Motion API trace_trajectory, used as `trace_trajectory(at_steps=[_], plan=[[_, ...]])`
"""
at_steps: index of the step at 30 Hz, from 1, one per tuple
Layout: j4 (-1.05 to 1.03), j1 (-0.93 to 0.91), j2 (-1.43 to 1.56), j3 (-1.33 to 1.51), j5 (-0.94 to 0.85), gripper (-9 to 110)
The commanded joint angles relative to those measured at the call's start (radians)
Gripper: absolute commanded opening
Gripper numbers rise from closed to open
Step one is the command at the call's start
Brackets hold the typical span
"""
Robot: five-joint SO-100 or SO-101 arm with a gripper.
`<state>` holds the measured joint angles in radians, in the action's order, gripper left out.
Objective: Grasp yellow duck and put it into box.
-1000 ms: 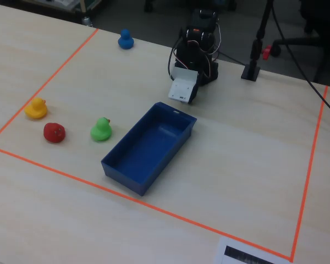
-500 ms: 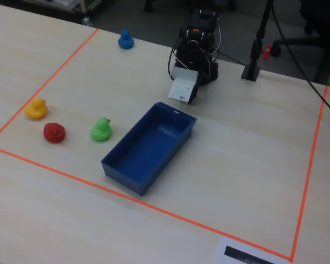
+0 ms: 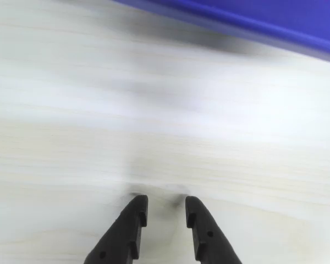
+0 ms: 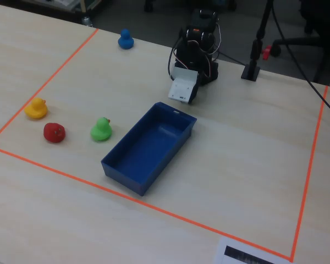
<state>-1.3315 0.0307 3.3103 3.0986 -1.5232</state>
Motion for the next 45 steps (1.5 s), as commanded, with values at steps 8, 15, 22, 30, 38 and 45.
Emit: trace_trajectory(at_steps=[8,15,22,30,38,45], plan=[[-0.014,-0.008,0.002,0.002,0.006,7],[-0.014,-0.008,0.002,0.002,0.006,7],[-0.014,-0.009,0.002,0.002,0.006,7],[-0.014,0.009,0.002,0.002,0.003,1],[0.459,-0.048,-0.043,-0.029,0.034,0],[0.844,-0.161,-0.526,-0.535,0.242,0]])
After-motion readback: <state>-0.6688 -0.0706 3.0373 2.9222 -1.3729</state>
